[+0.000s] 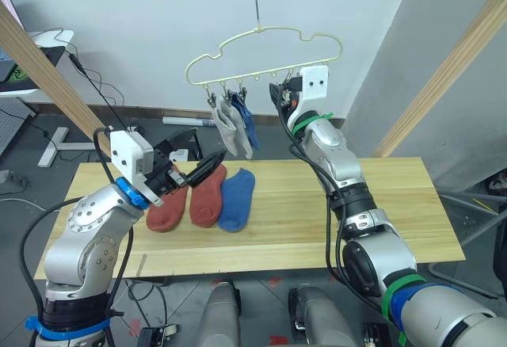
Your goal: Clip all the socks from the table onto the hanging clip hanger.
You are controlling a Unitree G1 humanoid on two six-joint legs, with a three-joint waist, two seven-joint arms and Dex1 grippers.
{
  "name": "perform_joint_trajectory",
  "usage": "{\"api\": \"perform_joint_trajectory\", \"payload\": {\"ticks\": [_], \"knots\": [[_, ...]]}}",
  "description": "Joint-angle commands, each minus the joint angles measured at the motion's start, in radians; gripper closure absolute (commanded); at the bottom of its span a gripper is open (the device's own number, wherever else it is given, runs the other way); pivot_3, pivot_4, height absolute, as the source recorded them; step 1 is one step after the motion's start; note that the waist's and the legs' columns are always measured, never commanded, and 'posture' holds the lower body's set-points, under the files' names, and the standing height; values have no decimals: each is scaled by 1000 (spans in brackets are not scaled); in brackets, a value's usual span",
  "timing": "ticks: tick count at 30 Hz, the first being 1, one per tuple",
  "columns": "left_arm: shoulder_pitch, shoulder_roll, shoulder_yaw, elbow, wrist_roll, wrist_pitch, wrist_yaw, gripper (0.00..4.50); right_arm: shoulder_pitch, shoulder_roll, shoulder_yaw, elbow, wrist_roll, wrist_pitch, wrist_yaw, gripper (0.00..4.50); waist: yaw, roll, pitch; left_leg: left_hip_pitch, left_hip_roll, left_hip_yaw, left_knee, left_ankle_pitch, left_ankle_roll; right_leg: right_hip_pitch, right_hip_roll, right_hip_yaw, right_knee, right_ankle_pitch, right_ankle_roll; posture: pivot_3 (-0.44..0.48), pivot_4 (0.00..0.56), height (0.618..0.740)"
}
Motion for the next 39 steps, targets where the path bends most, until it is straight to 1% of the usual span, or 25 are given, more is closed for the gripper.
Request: {"api": "perform_joint_trajectory", "payload": {"ticks": [1, 21, 39], "knots": [[0, -2, 21, -30, -8, -9, 5, 0, -33, 3, -15, -4, 12, -35, 4, 2415, 0, 0, 0, 0, 0, 0, 0, 0, 0, 0, 0, 0, 0, 0, 0, 120, 241, 740], [-15, -7, 8, -28, -7, -7, 14, 0, -50, -4, -24, 26, 9, -69, -3, 2415, 0, 0, 0, 0, 0, 0, 0, 0, 0, 0, 0, 0, 0, 0, 0, 115, 240, 740], [-9, -9, 8, -32, -10, -4, 15, 0, -43, -9, 5, 36, -21, -40, 14, 2415, 0, 0, 0, 0, 0, 0, 0, 0, 0, 0, 0, 0, 0, 0, 0, 122, 237, 740]]}}
